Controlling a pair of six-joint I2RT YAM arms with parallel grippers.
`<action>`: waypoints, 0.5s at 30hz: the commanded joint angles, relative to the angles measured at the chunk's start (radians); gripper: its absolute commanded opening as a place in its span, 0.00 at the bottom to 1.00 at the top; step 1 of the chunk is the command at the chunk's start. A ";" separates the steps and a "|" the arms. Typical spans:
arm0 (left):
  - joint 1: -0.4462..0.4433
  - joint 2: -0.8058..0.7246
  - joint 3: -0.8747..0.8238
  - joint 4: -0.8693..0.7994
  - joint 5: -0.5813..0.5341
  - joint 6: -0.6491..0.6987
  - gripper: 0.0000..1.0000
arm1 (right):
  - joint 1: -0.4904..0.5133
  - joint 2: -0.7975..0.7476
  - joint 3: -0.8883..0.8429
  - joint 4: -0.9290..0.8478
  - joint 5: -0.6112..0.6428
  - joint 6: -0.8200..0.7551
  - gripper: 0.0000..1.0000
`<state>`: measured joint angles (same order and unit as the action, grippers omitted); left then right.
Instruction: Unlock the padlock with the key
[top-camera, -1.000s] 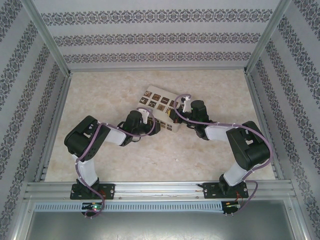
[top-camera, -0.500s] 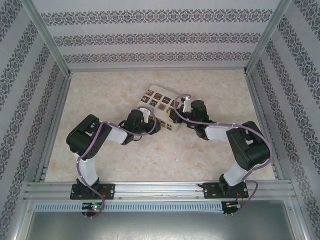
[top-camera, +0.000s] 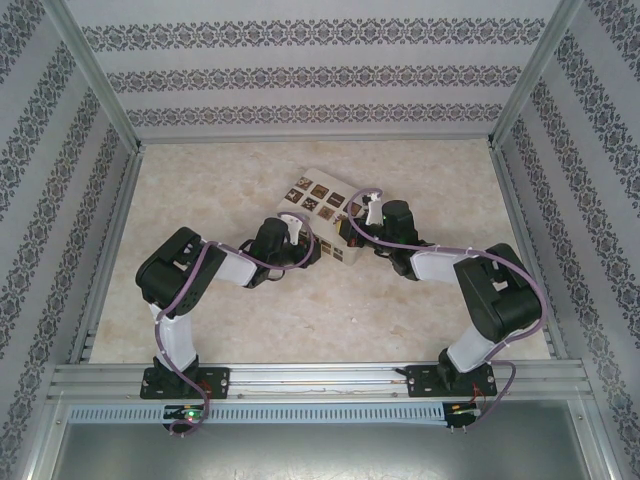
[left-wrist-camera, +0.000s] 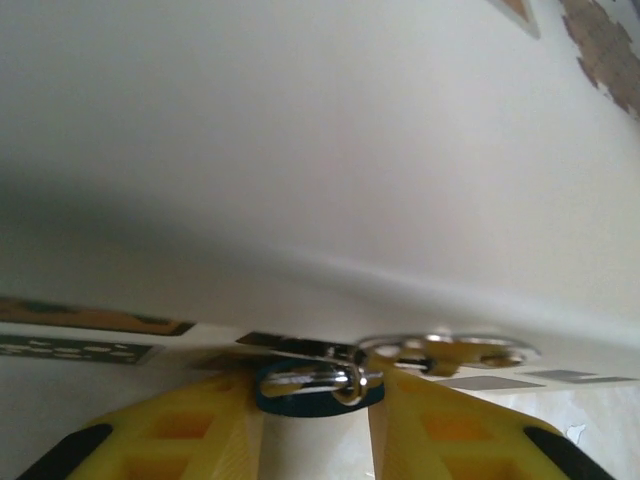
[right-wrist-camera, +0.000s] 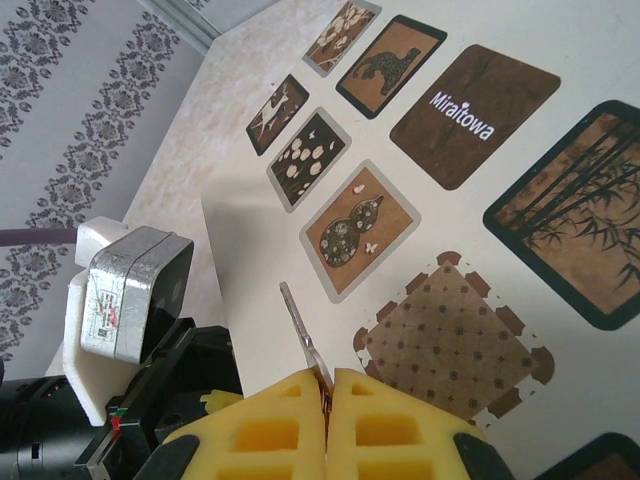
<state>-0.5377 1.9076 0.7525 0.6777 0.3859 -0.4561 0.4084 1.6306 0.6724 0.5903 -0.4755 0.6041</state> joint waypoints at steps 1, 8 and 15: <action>-0.019 0.004 0.013 -0.001 0.015 -0.004 0.31 | 0.007 -0.030 -0.019 -0.109 -0.005 0.008 0.00; -0.022 -0.051 -0.008 -0.024 -0.001 -0.023 0.28 | -0.005 -0.129 -0.056 -0.114 0.004 -0.023 0.00; -0.024 -0.090 -0.018 -0.035 0.022 -0.082 0.27 | -0.020 -0.164 -0.090 -0.124 -0.024 -0.019 0.00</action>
<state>-0.5446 1.8744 0.7444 0.6361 0.3885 -0.4957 0.3946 1.4963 0.6056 0.4816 -0.4801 0.5987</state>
